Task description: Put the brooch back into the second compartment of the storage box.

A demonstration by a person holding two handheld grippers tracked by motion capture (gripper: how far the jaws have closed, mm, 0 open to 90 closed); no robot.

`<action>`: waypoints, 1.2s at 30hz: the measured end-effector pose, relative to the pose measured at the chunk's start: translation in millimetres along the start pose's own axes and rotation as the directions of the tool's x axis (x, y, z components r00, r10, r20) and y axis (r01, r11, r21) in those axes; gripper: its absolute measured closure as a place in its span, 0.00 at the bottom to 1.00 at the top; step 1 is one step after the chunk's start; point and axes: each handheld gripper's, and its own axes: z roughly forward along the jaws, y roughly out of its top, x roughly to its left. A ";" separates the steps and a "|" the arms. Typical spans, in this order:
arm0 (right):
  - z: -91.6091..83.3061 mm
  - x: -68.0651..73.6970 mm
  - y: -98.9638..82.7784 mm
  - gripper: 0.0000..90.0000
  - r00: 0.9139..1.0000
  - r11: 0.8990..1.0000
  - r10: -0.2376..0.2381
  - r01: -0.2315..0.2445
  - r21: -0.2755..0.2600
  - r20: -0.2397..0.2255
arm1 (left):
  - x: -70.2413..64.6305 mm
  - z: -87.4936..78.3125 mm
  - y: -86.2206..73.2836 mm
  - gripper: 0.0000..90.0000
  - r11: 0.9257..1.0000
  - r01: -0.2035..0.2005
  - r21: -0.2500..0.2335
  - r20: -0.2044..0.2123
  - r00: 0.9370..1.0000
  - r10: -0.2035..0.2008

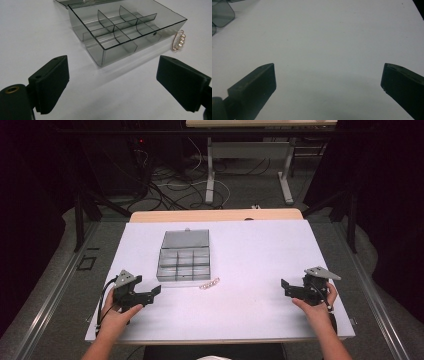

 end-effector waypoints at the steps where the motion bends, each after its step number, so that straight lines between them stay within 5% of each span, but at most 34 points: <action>1: -1.6 1.9 -0.3 0.00 1.000 1.000 0.007 -0.007 -0.001 -0.011 | 0.1 -0.1 -0.2 0.12 1.000 0.002 0.003 -0.002 1.000 -0.002; 24: 0.0 13.9 -0.1 0.00 0.997 0.998 -0.057 0.057 -0.006 -0.048 | -10.4 0.6 2.7 0.19 0.998 -0.060 0.008 0.008 0.998 0.059; 36: 0.4 17.4 -0.4 0.00 0.996 0.998 -0.070 0.069 -0.008 -0.056 | -23.1 3.1 5.8 0.26 0.996 -0.090 0.026 0.056 0.995 0.088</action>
